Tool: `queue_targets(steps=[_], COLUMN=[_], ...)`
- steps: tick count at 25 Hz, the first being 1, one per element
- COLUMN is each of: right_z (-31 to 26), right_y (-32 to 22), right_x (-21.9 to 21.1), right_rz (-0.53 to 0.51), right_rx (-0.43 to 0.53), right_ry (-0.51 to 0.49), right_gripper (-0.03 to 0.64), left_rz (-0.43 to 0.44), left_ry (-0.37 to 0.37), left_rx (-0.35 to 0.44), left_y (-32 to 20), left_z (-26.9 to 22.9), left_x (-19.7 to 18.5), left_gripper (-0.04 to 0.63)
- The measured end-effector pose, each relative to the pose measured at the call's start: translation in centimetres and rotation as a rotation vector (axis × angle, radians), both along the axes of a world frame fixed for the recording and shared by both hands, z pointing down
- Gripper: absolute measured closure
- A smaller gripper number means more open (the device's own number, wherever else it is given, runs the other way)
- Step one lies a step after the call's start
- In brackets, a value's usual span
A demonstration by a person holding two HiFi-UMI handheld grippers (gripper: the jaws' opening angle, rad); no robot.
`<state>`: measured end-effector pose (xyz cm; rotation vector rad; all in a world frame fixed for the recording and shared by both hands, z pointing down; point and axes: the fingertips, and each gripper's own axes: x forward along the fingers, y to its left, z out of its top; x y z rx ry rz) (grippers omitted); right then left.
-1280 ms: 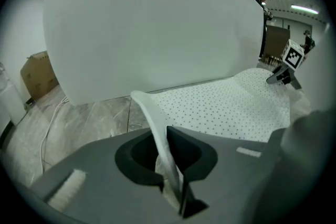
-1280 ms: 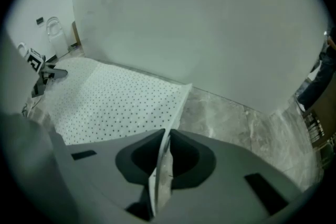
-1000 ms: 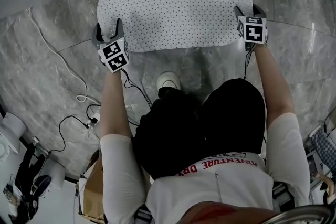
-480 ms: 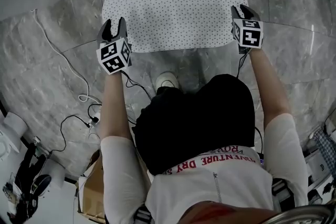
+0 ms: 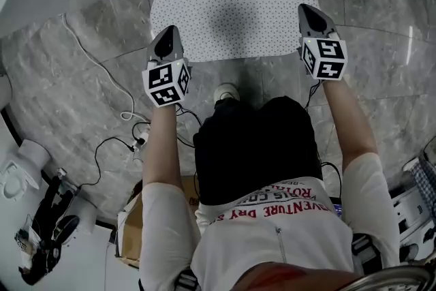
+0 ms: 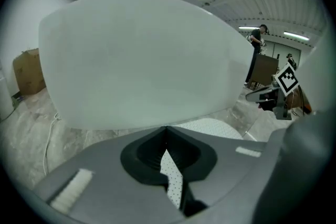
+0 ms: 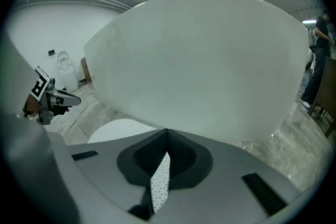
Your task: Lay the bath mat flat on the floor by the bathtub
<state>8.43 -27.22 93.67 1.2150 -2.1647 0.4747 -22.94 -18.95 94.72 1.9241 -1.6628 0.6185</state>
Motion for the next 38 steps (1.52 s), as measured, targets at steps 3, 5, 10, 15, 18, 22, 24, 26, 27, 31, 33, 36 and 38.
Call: queue_targets(steps=[3,5,10,15,18,22,24,26,27,31,33,36,38], right_z=[-6.5,-10.5,-22.3,-34.7,-41.6,-51.1,-56.0,-60.3,-62.3,-68.6,-71.1,-74.7,-77.1], right_y=[0.8,1.8,3.8,4.9,5.2,5.2,5.2,5.4,5.4,5.3,6.1,7.0,7.6], right_x=[-2.6,-3.9,-5.8,-6.7,-7.0,-7.7,-7.6,-7.2,-7.0,-7.3,-7.9,-8.4,-8.5], right_rz=[-0.046,-0.079,-0.087,-0.073,-0.072,-0.077,-0.088,-0.087,-0.084,-0.112,-0.163,-0.216,-0.216], right_rx=[0.042,0.038,0.009,0.011,0.040,0.139,0.195,0.229,0.246,0.324,0.358,0.444,0.488], right_ry=[-0.008,-0.016,-0.083,-0.147,-0.163,-0.213,-0.257,-0.295,-0.307,-0.304,-0.278,-0.233,-0.247], right_gripper=[0.607,0.607,0.607,0.607,0.607,0.607,0.607,0.607,0.607,0.607,0.607,0.607,0.607], left_rz=[0.071,0.080,0.080,0.132,0.150,0.166,0.169,0.171,0.171,0.183,0.201,0.222,0.228], left_ry=[-0.024,-0.005,0.047,0.092,0.110,0.172,0.188,0.178,0.169,0.131,0.108,0.090,0.083], left_rx=[0.068,0.075,0.097,0.183,0.241,0.314,0.363,0.421,0.451,0.551,0.585,0.650,0.680], left_y=[-0.2,0.0,-0.1,-0.5,-0.4,0.3,0.5,0.7,0.7,0.5,1.0,2.2,3.1], left_z=[-7.6,-12.0,-24.3,-38.5,-46.0,-55.0,-59.5,-64.1,-66.3,-73.7,-76.6,-80.7,-82.7], left_x=[1.4,2.4,3.9,5.4,6.2,6.8,7.2,7.4,7.4,6.4,6.3,6.2,6.0], left_gripper=[0.584,0.584,0.584,0.584,0.584,0.583,0.584,0.583,0.583,0.583,0.583,0.583,0.583])
